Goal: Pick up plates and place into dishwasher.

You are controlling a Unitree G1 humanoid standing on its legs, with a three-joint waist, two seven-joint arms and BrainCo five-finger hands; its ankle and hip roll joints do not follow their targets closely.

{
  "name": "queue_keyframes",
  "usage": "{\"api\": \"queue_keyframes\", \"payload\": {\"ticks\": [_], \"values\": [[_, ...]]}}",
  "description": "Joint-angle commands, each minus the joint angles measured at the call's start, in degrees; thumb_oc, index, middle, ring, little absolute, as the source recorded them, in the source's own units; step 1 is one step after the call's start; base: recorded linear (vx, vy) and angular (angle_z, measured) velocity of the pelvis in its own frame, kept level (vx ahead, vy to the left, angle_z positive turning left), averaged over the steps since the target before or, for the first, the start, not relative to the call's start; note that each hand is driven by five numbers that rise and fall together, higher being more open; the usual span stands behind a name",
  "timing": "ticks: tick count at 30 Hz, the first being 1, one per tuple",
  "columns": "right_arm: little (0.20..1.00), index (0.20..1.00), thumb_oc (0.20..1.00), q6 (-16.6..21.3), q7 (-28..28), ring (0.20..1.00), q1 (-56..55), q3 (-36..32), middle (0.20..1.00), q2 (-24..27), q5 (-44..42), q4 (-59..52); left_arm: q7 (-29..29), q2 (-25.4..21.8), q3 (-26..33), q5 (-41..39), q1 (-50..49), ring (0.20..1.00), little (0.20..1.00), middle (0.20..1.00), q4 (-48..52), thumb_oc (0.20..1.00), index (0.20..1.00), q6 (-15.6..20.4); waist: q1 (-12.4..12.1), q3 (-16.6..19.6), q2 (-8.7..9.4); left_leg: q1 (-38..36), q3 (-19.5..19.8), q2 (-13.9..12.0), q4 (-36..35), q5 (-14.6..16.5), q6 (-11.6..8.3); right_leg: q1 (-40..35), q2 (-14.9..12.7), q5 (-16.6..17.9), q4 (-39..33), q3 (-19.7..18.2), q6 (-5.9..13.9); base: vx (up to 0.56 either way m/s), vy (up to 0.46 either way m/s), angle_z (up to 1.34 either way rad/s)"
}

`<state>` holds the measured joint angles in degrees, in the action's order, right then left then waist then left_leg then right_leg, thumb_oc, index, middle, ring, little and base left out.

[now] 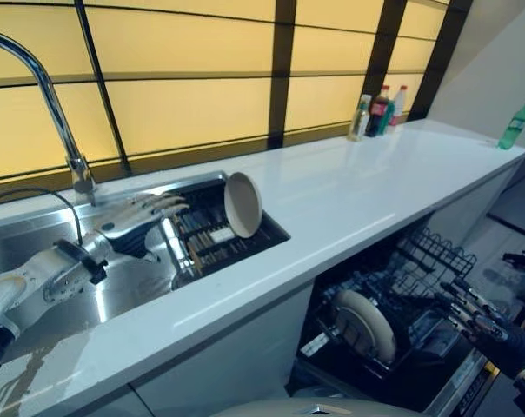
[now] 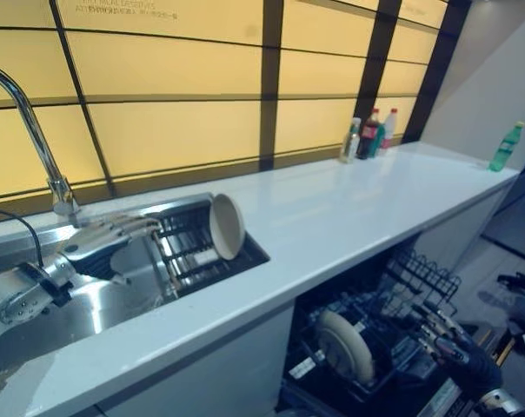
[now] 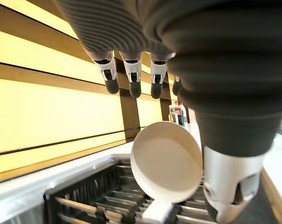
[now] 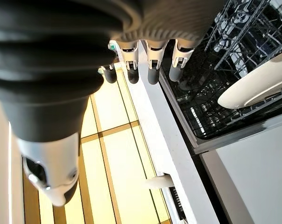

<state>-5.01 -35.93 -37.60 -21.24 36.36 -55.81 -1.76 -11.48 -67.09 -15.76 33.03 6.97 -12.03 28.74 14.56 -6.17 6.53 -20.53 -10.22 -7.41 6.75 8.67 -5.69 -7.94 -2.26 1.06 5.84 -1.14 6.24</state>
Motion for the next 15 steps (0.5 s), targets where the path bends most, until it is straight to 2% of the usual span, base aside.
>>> {"api": "queue_keyframes", "payload": {"ticks": [1, 5, 8, 10, 13, 15], "values": [[1.000, 1.000, 1.000, 2.1, -1.4, 1.000, 0.2, -4.0, 1.000, 2.5, -1.0, -1.1, -4.5, 2.8, 8.0, -2.9, -2.6, 1.000, 1.000, 1.000, 0.9, 1.000, 1.000, 1.2, -0.1, 4.0, -1.76, 11.6, 1.7, -1.0, 2.4, -10.5, 1.35, 1.5, -3.5, 0.2, 4.0, -0.1, 4.59, -0.04, 0.075, 0.00], [1.000, 1.000, 1.000, 2.6, -1.3, 1.000, 0.6, -4.2, 1.000, 1.9, -1.3, -1.4, -6.0, 7.0, 11.9, -10.9, -5.5, 1.000, 1.000, 1.000, 4.0, 1.000, 1.000, 2.9, -0.8, 4.0, -2.18, 11.5, 2.5, -0.5, 1.8, -10.6, 1.41, 1.4, -3.6, -0.1, 3.8, -0.1, 4.08, -0.05, 0.081, 0.02], [1.000, 1.000, 1.000, 2.9, -1.2, 1.000, 0.6, -4.4, 1.000, 0.5, -0.9, -2.2, -3.1, 12.3, 18.1, -19.8, -9.7, 1.000, 1.000, 1.000, 7.5, 1.000, 1.000, 5.3, -1.6, 4.3, -2.58, 11.5, 3.2, -0.2, 1.1, -10.7, 1.23, 1.3, -3.5, -0.5, 3.4, -0.2, 3.54, -0.09, 0.084, 0.00], [1.000, 1.000, 1.000, 2.8, -0.9, 1.000, 0.8, -4.7, 1.000, -0.7, -0.6, -3.0, 0.8, 15.7, 21.6, -26.7, -12.1, 1.000, 1.000, 1.000, 9.8, 1.000, 1.000, 6.4, -2.0, 4.5, -2.86, 11.6, 3.4, 0.0, 0.7, -10.5, 1.32, 1.3, -3.4, -0.8, 3.0, -0.3, 3.18, -0.12, 0.084, 0.04], [1.000, 1.000, 1.000, 3.1, 0.8, 1.000, 1.8, -4.2, 1.000, -2.3, 0.2, -4.8, 6.4, 21.0, 25.6, -35.7, -14.9, 1.000, 1.000, 1.000, 14.1, 1.000, 1.000, 5.7, -2.7, 4.9, -3.24, 11.7, 3.8, 0.3, -0.1, -10.2, 1.36, 1.3, -3.1, -1.1, 2.3, -0.2, 2.66, -0.15, 0.078, 0.06], [1.000, 1.000, 1.000, 3.0, 1.8, 1.000, 2.6, -4.3, 1.000, -3.4, 0.8, -6.1, 9.6, 23.9, 27.7, -40.4, -16.2, 1.000, 1.000, 1.000, 17.3, 1.000, 1.000, 3.3, -3.0, 5.1, -3.43, 11.8, 3.9, 0.6, -0.7, -10.0, 1.47, 1.3, -2.9, -1.4, 1.7, -0.4, 2.31, -0.18, 0.076, 0.07]]}}
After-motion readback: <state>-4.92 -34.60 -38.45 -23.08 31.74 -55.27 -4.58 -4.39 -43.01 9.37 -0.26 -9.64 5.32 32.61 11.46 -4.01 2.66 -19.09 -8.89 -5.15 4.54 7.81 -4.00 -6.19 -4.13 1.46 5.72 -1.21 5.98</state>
